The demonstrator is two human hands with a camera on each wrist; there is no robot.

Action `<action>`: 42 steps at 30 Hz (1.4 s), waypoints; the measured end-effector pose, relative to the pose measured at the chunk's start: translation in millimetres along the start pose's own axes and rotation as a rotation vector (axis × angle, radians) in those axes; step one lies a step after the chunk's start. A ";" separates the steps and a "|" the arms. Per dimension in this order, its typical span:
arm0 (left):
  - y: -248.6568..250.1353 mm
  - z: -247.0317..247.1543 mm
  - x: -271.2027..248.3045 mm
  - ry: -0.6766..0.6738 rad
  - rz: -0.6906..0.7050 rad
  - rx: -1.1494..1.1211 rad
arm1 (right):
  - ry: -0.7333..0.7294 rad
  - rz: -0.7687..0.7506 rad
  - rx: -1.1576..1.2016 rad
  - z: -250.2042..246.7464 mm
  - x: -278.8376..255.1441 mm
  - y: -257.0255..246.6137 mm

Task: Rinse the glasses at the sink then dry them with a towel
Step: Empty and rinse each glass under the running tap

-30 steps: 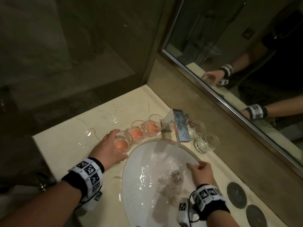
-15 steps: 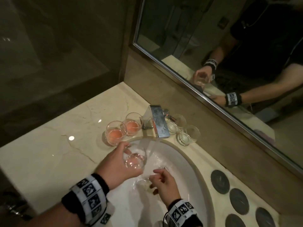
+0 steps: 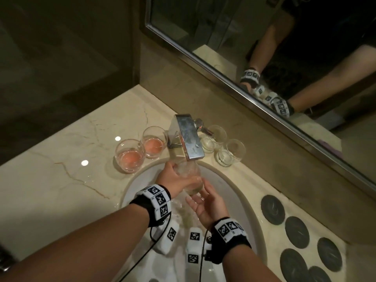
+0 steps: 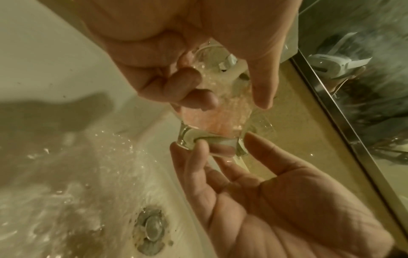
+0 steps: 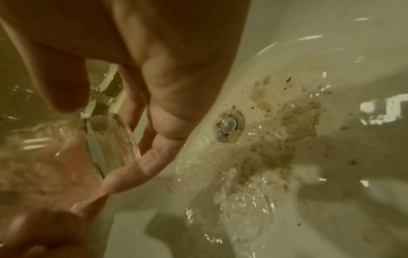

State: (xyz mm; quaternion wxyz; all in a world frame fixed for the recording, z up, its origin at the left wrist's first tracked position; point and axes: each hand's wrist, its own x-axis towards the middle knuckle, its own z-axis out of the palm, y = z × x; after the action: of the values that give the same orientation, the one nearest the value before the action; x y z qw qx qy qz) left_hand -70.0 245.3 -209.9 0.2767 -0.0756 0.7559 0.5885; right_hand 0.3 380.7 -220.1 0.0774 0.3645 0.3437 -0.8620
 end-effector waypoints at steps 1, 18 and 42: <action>-1.1 0.4 -0.6 -0.006 -0.001 -0.003 | -0.016 -0.001 0.013 -0.3 0.7 1.2; -8.9 0.7 13.7 -0.238 -0.006 -0.208 | -0.098 0.128 0.019 1.8 21.4 7.8; -12.1 7.4 11.0 -0.347 -0.121 -0.455 | 0.131 0.035 -0.132 2.2 26.0 5.5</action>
State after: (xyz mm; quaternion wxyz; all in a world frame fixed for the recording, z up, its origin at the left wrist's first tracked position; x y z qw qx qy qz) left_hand -71.4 250.9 -226.9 0.4123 -0.0787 0.5400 0.7295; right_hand -17.7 378.2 -239.6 0.0936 0.4201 0.3977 -0.8103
